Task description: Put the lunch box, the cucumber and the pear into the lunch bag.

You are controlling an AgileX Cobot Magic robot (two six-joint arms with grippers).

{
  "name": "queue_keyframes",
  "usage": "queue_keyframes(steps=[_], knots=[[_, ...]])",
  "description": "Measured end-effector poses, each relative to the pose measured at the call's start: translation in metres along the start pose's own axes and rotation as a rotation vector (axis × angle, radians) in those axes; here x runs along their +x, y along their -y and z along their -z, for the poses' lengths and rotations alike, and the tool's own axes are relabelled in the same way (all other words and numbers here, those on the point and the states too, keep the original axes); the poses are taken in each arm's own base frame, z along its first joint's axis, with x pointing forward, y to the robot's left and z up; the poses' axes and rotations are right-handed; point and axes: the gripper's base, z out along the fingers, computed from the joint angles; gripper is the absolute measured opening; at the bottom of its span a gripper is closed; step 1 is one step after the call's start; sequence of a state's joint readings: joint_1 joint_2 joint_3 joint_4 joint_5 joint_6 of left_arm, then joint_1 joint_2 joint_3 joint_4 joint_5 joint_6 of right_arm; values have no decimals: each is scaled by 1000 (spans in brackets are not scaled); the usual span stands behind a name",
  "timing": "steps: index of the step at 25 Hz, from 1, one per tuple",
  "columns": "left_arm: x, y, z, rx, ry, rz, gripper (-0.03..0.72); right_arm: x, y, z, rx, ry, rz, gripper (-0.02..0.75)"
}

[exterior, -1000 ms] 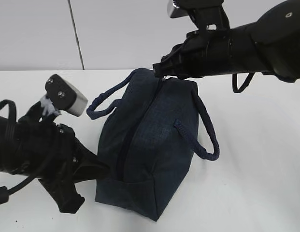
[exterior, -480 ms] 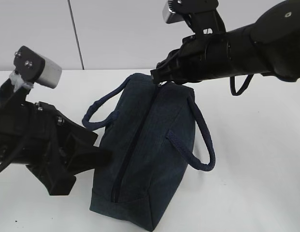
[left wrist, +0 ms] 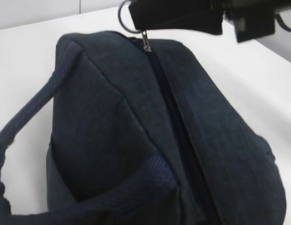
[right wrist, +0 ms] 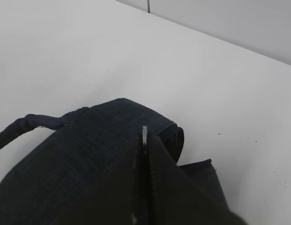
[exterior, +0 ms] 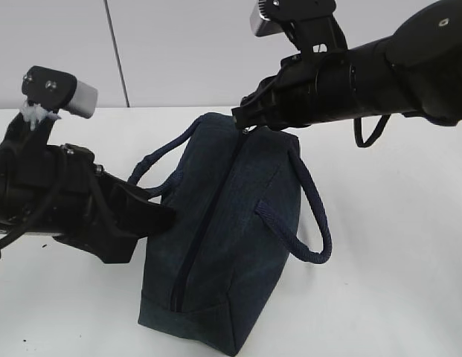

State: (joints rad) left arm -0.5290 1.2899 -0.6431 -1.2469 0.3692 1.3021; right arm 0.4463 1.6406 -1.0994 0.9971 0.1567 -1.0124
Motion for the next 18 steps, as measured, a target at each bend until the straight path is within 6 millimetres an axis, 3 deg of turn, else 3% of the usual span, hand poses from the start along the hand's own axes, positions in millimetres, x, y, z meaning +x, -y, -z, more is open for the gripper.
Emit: queue_keyframes(steps=[12, 15, 18], knots=[[-40, 1, 23, -56, 162, -50, 326, 1, -1, 0, -9, -7, 1, 6], [-60, -5, 11, -59, 177, -47, 326, 1, -1, 0, -9, -6, -6, 6], [-74, -17, -18, -60, 144, -15, 326, 1, -1, 0, -11, -6, -10, 6]])
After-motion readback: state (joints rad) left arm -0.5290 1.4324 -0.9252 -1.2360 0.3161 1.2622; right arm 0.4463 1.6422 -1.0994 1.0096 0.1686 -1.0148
